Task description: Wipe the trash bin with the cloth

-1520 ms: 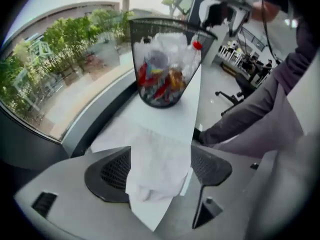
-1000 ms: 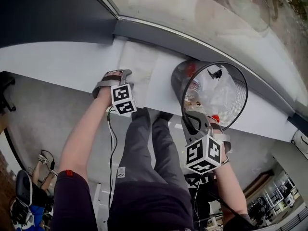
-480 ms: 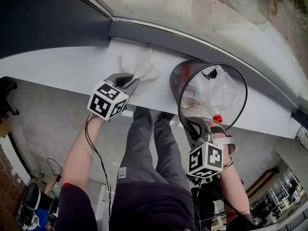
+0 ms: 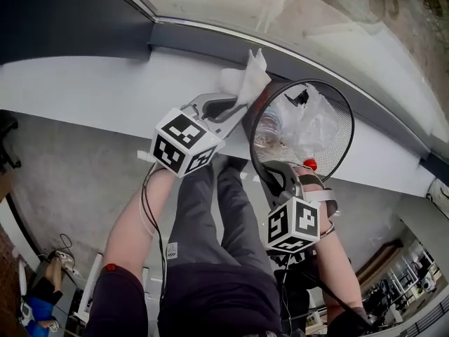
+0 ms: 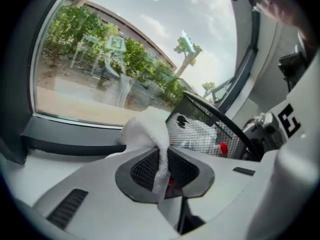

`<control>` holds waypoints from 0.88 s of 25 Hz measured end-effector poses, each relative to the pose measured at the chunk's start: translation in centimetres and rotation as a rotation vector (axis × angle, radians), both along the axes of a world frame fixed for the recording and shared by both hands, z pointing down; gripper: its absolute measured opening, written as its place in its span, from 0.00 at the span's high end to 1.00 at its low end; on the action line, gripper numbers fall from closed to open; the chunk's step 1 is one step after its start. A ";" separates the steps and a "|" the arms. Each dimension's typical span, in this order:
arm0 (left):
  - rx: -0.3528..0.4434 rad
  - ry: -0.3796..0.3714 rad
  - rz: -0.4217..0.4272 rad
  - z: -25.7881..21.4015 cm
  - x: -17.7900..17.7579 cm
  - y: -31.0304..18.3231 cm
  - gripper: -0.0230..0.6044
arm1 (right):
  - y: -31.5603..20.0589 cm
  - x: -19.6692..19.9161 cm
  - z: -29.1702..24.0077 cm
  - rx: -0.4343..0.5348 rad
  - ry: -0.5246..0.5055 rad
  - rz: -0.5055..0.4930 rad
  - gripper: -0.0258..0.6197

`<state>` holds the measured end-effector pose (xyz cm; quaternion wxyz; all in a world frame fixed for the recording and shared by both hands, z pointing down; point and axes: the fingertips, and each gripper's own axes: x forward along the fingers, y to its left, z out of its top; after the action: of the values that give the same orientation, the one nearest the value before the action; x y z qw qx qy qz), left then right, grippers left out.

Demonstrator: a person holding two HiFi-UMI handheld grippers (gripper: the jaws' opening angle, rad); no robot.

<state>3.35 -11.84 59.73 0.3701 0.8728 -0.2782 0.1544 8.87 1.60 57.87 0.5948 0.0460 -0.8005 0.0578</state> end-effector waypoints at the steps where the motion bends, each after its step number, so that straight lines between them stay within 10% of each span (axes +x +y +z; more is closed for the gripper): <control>1: 0.006 -0.001 0.029 -0.1 0.5 0.7 0.88 | 0.1 0.0 0.1 -0.001 -0.002 0.001 0.89; 12: -0.034 0.033 0.195 -3.0 2.1 9.3 0.88 | -1.2 -0.6 0.0 -0.002 -0.003 0.091 0.89; 22: -0.001 0.030 -0.047 -4.2 -2.3 5.0 0.88 | -4.0 -4.0 -2.0 -0.128 -0.125 0.427 0.86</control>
<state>1.08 -6.86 55.52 0.3784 0.8680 -0.2929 0.1325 4.83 -2.35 55.89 0.5202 0.1729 -0.8025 0.2358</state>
